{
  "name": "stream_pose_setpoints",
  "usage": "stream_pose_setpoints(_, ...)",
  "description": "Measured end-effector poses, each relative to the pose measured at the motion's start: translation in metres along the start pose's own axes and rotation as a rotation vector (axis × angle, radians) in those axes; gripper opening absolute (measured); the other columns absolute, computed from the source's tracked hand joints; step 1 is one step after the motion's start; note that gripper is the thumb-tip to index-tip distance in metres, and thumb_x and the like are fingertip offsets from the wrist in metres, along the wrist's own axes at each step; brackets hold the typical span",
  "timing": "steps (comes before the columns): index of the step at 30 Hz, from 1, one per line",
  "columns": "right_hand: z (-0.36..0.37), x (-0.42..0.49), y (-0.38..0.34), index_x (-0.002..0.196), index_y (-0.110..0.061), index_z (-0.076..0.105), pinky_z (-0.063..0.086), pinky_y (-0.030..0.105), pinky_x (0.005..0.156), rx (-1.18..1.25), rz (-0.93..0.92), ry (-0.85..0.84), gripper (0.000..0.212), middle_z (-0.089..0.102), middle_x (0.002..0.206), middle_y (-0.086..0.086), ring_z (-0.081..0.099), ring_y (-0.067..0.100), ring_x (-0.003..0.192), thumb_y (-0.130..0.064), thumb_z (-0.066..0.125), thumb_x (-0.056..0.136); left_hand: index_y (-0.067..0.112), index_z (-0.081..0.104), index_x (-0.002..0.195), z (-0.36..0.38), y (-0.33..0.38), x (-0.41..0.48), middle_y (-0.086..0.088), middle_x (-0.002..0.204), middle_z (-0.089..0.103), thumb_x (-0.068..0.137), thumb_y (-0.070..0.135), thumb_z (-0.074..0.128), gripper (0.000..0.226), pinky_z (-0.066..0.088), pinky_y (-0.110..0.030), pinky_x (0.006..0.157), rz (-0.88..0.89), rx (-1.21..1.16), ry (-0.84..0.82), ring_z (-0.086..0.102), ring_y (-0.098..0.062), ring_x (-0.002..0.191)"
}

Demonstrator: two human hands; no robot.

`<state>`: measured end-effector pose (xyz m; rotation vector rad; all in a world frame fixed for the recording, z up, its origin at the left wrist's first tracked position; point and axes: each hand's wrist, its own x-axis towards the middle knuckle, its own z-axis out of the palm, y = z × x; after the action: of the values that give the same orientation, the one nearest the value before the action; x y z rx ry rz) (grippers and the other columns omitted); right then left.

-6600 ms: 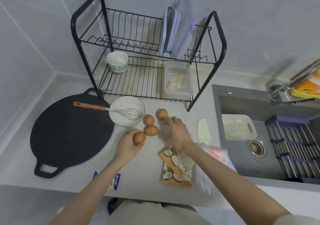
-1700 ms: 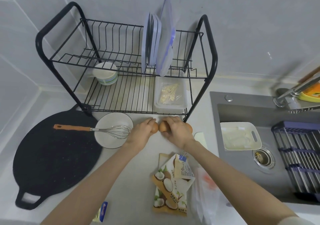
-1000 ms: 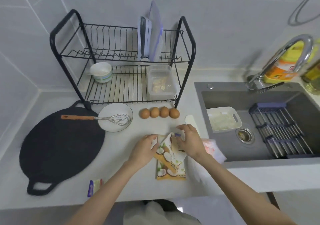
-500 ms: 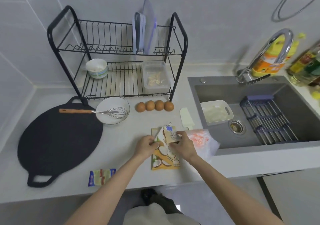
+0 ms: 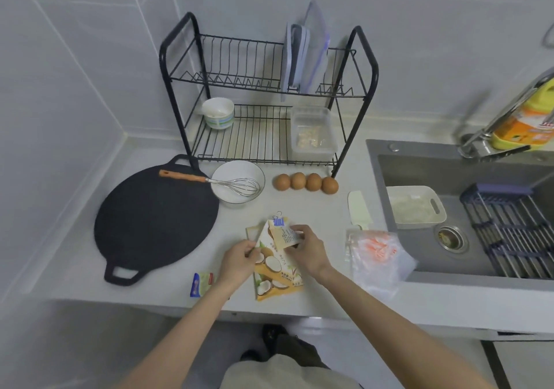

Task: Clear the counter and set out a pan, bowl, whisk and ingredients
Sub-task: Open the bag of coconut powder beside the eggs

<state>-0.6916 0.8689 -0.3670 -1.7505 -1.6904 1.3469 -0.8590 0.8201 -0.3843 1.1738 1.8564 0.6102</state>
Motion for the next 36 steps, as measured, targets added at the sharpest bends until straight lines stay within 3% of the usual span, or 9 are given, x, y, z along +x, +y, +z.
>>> stream_pose_setpoints(4, -0.001, 0.002, 0.000, 0.124, -0.013, 0.056, 0.037, 0.013, 0.080, -0.023, -0.053, 0.018, 0.041, 0.063, 0.119, 0.003, 0.057, 0.017, 0.110, -0.009, 0.064, 0.084, 0.014, 0.069, 0.101, -0.005, -0.005, -0.006, 0.001, 0.097, 0.070, 0.095, 0.025, 0.052, 0.022, 0.043, -0.019, 0.066, 0.057, 0.122, -0.004, 0.064, -0.014, 0.090)
stream_pose_setpoints(8, -0.017, 0.001, 0.003, 0.117, -0.014, 0.062, 0.037, 0.014, 0.081, -0.010, -0.051, 0.048, 0.035, 0.063, 0.108, -0.002, 0.056, 0.014, 0.104, -0.004, 0.060, 0.083, 0.016, 0.073, 0.099, 0.006, 0.009, -0.009, 0.003, 0.097, 0.072, 0.091, 0.025, 0.058, 0.019, 0.053, -0.031, 0.081, 0.111, 0.122, -0.015, 0.065, -0.012, 0.091)
stream_pose_setpoints(11, -0.033, 0.002, 0.010, 0.113, -0.014, 0.062, 0.041, 0.019, 0.083, 0.069, 0.031, 0.079, 0.035, 0.060, 0.107, -0.003, 0.055, 0.015, 0.103, 0.002, 0.050, 0.084, 0.019, 0.074, 0.093, 0.021, 0.020, -0.009, 0.005, 0.091, 0.073, 0.090, 0.024, 0.058, 0.017, 0.054, -0.037, 0.079, 0.185, 0.132, -0.038, 0.066, -0.012, 0.085)
stream_pose_setpoints(14, -0.043, 0.002, 0.018, 0.111, -0.015, 0.061, 0.043, 0.024, 0.086, 0.170, 0.123, 0.098, 0.022, 0.059, 0.108, -0.003, 0.055, 0.016, 0.103, -0.010, 0.051, 0.091, 0.026, 0.074, 0.099, 0.037, 0.027, -0.007, 0.008, 0.106, 0.068, 0.093, 0.027, 0.052, 0.023, 0.041, -0.031, 0.091, 0.235, 0.267, 0.006, 0.054, -0.018, 0.108)
stream_pose_setpoints(18, -0.050, 0.005, 0.030, 0.102, -0.020, 0.060, 0.045, 0.022, 0.083, 0.111, 0.100, 0.158, 0.025, 0.059, 0.098, -0.006, 0.056, 0.016, 0.094, -0.001, 0.053, 0.087, 0.041, 0.045, 0.137, 0.044, 0.027, -0.014, 0.003, 0.153, 0.022, 0.089, 0.045, 0.052, 0.048, 0.012, -0.036, 0.113, 0.188, 0.470, -0.105, 0.009, -0.027, 0.141)
stream_pose_setpoints(21, -0.056, 0.007, 0.034, 0.107, -0.013, 0.063, 0.044, 0.021, 0.082, 0.100, 0.102, 0.192, 0.030, 0.061, 0.099, -0.004, 0.057, 0.016, 0.097, 0.003, 0.052, 0.085, 0.040, 0.011, 0.149, 0.043, 0.020, -0.021, -0.003, 0.158, -0.014, 0.077, 0.058, 0.063, 0.091, -0.002, -0.048, 0.117, 0.186, 0.618, -0.251, -0.020, -0.034, 0.142)
stream_pose_setpoints(23, -0.058, 0.008, 0.035, 0.109, -0.011, 0.064, 0.046, 0.024, 0.083, 0.075, 0.110, 0.206, 0.033, 0.061, 0.099, -0.002, 0.058, 0.017, 0.096, 0.004, 0.049, 0.084, 0.040, 0.004, 0.149, 0.044, 0.013, -0.017, -0.004, 0.157, -0.021, 0.074, 0.055, 0.067, 0.100, -0.003, -0.053, 0.117, 0.223, 0.712, -0.271, -0.024, -0.037, 0.141)
stream_pose_setpoints(33, -0.035, 0.008, 0.041, 0.113, -0.008, 0.058, 0.047, 0.032, 0.093, 0.091, 0.183, 0.147, 0.038, 0.057, 0.106, 0.000, 0.054, 0.020, 0.105, 0.009, 0.039, 0.086, 0.031, 0.026, 0.146, 0.020, 0.005, 0.004, 0.007, 0.158, 0.001, 0.067, 0.039, 0.079, 0.096, 0.005, -0.045, 0.118, 0.407, 0.755, -0.353, -0.008, -0.022, 0.145)
stream_pose_setpoints(36, -0.026, 0.007, 0.042, 0.114, -0.007, 0.056, 0.045, 0.028, 0.089, 0.095, 0.186, 0.153, 0.036, 0.054, 0.106, -0.001, 0.052, 0.018, 0.104, 0.009, 0.038, 0.087, 0.027, 0.025, 0.147, 0.019, 0.001, 0.003, 0.006, 0.158, 0.005, 0.063, 0.036, 0.082, 0.102, 0.004, -0.040, 0.118, 0.414, 0.695, -0.350, -0.004, -0.020, 0.145)
